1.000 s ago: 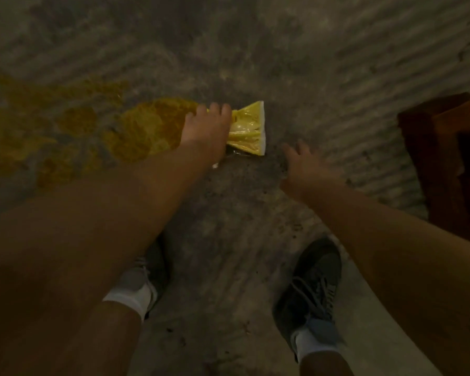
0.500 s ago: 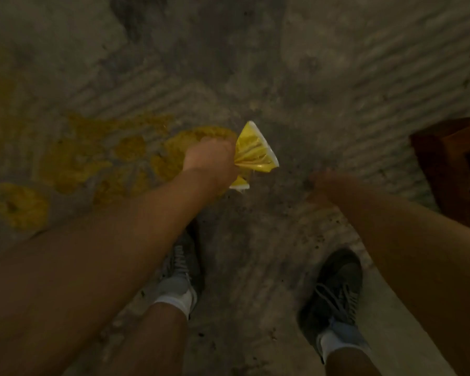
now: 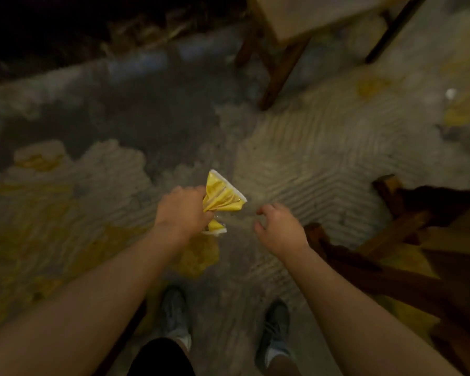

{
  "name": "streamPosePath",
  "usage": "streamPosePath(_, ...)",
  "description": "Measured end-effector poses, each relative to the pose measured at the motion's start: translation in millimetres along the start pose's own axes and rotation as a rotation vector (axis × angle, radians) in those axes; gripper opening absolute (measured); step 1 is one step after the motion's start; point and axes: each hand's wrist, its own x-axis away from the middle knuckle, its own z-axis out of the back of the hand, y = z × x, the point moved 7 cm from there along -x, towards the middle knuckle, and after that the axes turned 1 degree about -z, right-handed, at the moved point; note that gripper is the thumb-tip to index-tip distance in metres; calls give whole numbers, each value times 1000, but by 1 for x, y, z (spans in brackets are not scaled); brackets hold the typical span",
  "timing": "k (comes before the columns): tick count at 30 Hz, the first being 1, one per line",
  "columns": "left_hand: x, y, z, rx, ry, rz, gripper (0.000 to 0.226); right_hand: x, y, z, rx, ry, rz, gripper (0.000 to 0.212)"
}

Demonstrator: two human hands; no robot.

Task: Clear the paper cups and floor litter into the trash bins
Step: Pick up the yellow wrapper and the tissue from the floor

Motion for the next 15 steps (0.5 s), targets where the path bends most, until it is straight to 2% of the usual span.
streamPosePath(7,17,71,209,-65,137,-201,31,58,-68,200,-99,338,-5,26)
streamPosePath(10,12,112,277,-82,198,-279,30,76,-63,268,-70,435,-31,27)
streamPosePath(15,-26,181,341,-87,321,-414,26,70,-20,348,-38,533,-94,26)
